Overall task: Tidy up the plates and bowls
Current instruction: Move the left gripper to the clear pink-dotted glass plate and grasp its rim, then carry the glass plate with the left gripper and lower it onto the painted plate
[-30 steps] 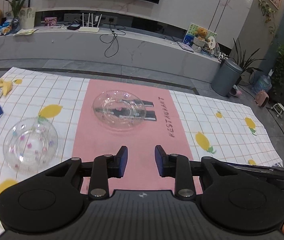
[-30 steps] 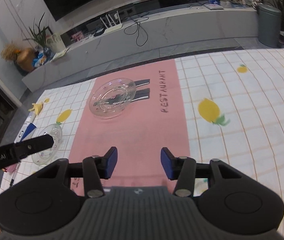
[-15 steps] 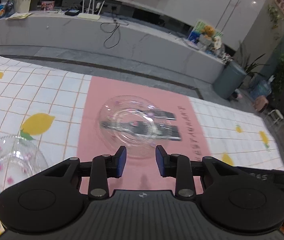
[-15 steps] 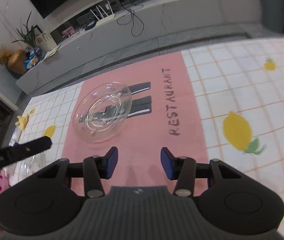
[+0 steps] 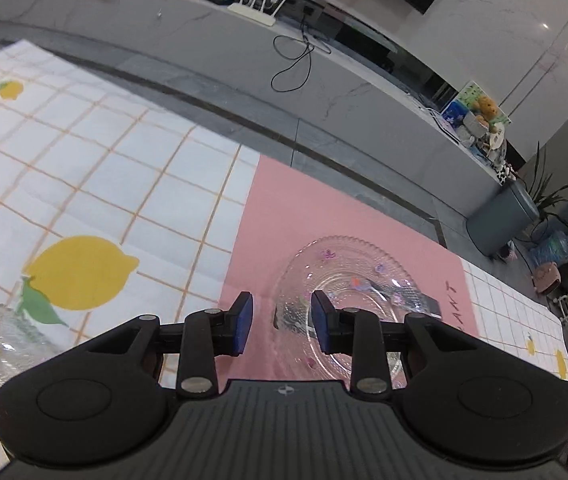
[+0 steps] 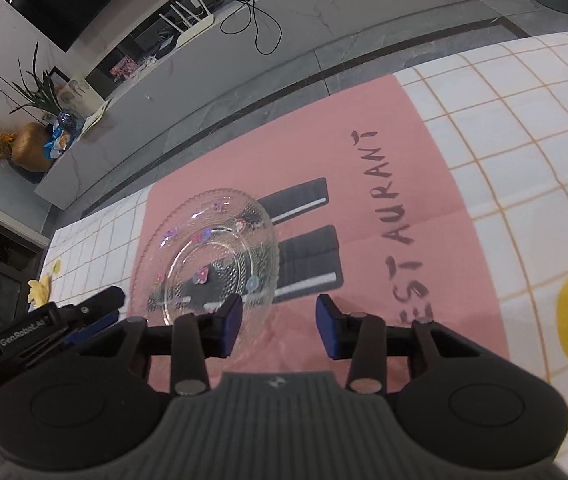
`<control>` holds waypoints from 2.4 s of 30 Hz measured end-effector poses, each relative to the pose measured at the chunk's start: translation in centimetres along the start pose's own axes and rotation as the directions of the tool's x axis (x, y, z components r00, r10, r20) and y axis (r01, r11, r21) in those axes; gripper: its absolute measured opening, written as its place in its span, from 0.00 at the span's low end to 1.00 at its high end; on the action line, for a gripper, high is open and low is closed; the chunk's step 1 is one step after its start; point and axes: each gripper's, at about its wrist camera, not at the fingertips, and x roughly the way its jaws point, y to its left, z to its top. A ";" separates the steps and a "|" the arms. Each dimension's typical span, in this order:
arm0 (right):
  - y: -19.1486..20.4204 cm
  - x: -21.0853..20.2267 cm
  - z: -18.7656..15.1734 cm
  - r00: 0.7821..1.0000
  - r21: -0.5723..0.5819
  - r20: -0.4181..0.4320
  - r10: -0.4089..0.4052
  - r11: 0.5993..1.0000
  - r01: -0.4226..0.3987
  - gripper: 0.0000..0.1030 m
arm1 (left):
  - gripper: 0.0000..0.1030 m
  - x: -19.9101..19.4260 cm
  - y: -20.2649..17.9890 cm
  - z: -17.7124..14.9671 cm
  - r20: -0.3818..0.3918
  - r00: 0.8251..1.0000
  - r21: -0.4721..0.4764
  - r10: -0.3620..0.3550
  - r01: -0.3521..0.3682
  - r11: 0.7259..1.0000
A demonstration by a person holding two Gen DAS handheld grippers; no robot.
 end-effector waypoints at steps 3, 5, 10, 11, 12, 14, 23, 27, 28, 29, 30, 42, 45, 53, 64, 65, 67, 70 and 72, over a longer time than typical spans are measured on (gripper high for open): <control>-0.1 0.5 0.4 1.000 0.018 0.014 0.023 1.000 -0.023 0.38 | 0.35 0.9 0.5 -0.2 -0.003 1.000 -0.026 -0.006 0.006 1.000; -0.2 0.8 0.7 0.999 0.030 0.010 0.034 0.999 -0.035 0.29 | 0.35 1.2 0.7 -0.2 0.010 1.000 -0.044 -0.025 0.026 0.999; -0.3 1.5 0.9 0.999 0.061 0.007 0.048 0.997 -0.048 0.16 | 0.22 1.6 0.5 -0.2 -0.013 0.998 -0.068 -0.059 0.058 0.996; -0.3 1.6 0.8 0.999 0.065 0.001 0.051 0.997 -0.050 0.12 | 0.21 1.5 0.3 -0.3 -0.007 0.999 -0.064 -0.050 0.050 0.997; -0.4 1.6 0.7 0.999 0.073 0.006 0.049 0.996 -0.049 0.11 | 0.20 1.4 0.2 -0.4 -0.004 0.999 -0.061 -0.044 0.044 0.997; -0.4 1.6 0.6 0.999 0.082 0.012 0.042 0.996 -0.043 0.07 | 0.16 1.4 0.2 -0.5 -0.006 0.999 -0.061 -0.032 0.032 0.998; -0.5 -0.1 -0.1 0.999 0.104 -0.018 0.045 0.994 -0.043 0.06 | 0.11 -0.2 0.2 -1.3 -0.040 0.998 -0.061 -0.044 0.041 0.997; -0.8 -1.5 -0.9 0.998 0.123 -0.034 0.049 0.991 -0.044 0.06 | 0.11 -1.7 -0.1 -1.7 -0.049 0.997 -0.076 -0.062 0.059 0.995; -0.8 -2.0 -1.1 0.998 0.128 -0.029 0.050 0.991 -0.046 0.06 | 0.11 -2.2 -0.3 -1.9 -0.049 0.997 -0.071 -0.063 0.059 0.996; -0.8 -2.6 -1.3 0.998 0.131 -0.024 0.053 0.990 -0.050 0.06 | 0.11 -2.6 -0.5 -1.9 -0.049 0.997 -0.063 -0.059 0.056 0.996; -0.7 -3.2 -1.5 0.998 0.132 -0.019 0.058 0.990 -0.055 0.06 | 0.11 -3.1 -0.8 -2.0 -0.048 0.997 -0.056 -0.055 0.053 0.997; -0.4 -11.5 -4.6 0.991 0.140 0.027 0.133 0.981 -0.135 0.07 | 0.11 -11.2 -4.4 -3.4 0.010 0.995 -0.058 -0.099 0.100 0.993; -0.8 -14.0 -5.4 0.988 0.137 0.047 0.149 0.979 -0.154 0.07 | 0.11 -13.2 -6.0 -4.2 0.017 0.995 -0.041 -0.101 0.102 0.994; -3.7 -20.4 -7.6 0.978 0.149 0.107 0.180 0.969 -0.195 0.07 | 0.11 -17.6 -10.2 -7.3 0.043 0.989 -0.015 -0.141 0.142 0.990; -9.1 -27.2 -10.2 0.974 0.135 0.164 0.156 0.975 -0.179 0.08 | 0.11 -19.8 -15.2 -13.7 0.035 0.985 0.018 -0.172 0.171 0.985; -9.6 -27.7 -10.6 0.974 0.136 0.168 0.151 0.975 -0.174 0.07 | 0.11 -19.8 -15.6 -14.4 0.031 0.984 0.022 -0.173 0.172 0.985; -10.7 -28.3 -11.2 0.976 0.138 0.170 0.138 0.977 -0.162 0.07 | 0.11 -19.9 -16.2 -15.7 0.024 0.984 0.022 -0.179 0.179 0.984; -12.6 -29.2 -12.2 0.977 0.141 0.174 0.120 0.979 -0.146 0.07 | 0.11 -19.7 -17.0 -17.5 0.010 0.982 0.024 -0.187 0.187 0.982; -13.6 -29.6 -12.7 0.979 0.142 0.174 0.106 0.981 -0.132 0.07 | 0.11 -19.3 -17.5 -18.5 -0.003 0.982 0.026 -0.189 0.189 0.982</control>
